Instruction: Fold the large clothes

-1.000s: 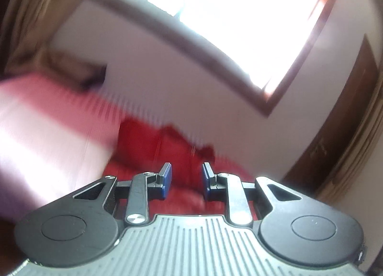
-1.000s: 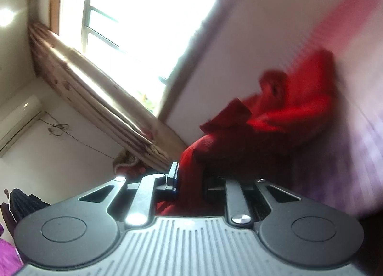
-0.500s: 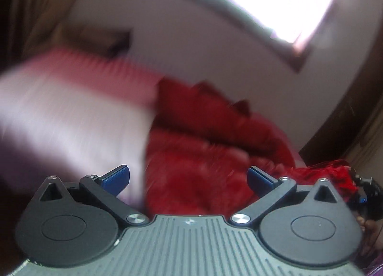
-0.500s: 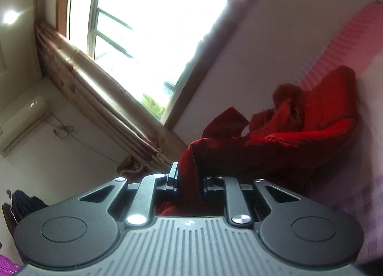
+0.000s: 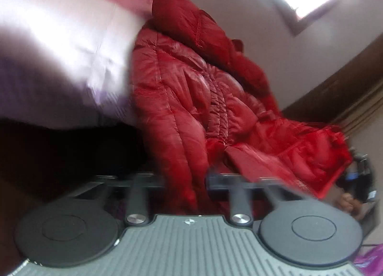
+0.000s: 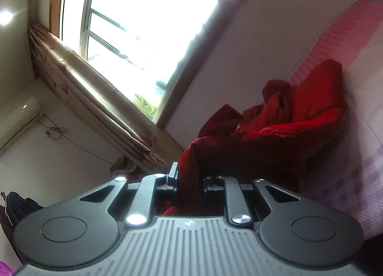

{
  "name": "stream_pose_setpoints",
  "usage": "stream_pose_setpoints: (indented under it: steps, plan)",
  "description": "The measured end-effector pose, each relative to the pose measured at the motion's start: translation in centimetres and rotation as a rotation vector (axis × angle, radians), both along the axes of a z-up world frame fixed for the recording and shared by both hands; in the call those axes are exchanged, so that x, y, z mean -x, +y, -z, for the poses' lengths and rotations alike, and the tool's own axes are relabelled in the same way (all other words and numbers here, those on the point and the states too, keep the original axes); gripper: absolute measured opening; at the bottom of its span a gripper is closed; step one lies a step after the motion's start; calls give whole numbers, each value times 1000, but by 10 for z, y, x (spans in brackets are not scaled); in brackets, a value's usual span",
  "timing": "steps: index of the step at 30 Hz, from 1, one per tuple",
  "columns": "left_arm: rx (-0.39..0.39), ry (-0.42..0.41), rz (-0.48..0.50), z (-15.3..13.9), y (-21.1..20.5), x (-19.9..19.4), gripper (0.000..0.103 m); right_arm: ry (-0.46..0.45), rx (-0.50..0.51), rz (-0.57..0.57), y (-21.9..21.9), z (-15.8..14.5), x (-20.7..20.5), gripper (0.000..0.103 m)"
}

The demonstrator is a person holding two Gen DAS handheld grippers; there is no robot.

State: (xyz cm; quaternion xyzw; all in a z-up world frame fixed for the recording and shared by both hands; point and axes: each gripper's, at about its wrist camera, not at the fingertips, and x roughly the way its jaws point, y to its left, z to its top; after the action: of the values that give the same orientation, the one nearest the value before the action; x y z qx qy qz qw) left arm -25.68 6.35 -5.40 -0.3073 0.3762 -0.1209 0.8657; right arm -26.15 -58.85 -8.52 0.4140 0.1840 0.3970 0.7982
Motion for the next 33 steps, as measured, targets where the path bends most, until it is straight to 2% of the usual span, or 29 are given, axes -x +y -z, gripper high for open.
stream_pose_setpoints:
  steps: [1, 5, 8, 13, 18, 23, 27, 30, 31, 33]
  plan:
    - [30, -21, -19, -5, 2, 4, 19, 5, -5, 1, -1, 1, 1, 18]
    - [123, -140, -120, -41, 11, 18, 18, 24, -38, 15, -8, 5, 8, 18]
    - [112, -217, -158, -71, 12, 19, 18, 39, -80, 27, -13, 6, 8, 18]
    - [156, -308, -233, -102, 9, -10, 18, 28, -116, 37, -16, -6, -4, 18]
    - [194, -353, -288, -128, 23, -50, 18, 20, -117, 50, -18, -25, -34, 18]
    - [180, -349, -333, -145, 34, -110, 18, 49, -111, 103, -22, -40, -86, 18]
    - [136, -318, -357, -142, 39, -174, 20, 109, -99, 144, -19, -40, -139, 18]
    - [84, -287, -370, -132, 38, -213, 25, 179, -95, 189, -17, -28, -179, 18]
    - [58, -279, -369, -127, 37, -226, 30, 203, -97, 201, -18, -20, -193, 18]
    - [30, -265, -380, -117, 36, -244, 30, 254, -82, 236, -16, -7, -219, 19]
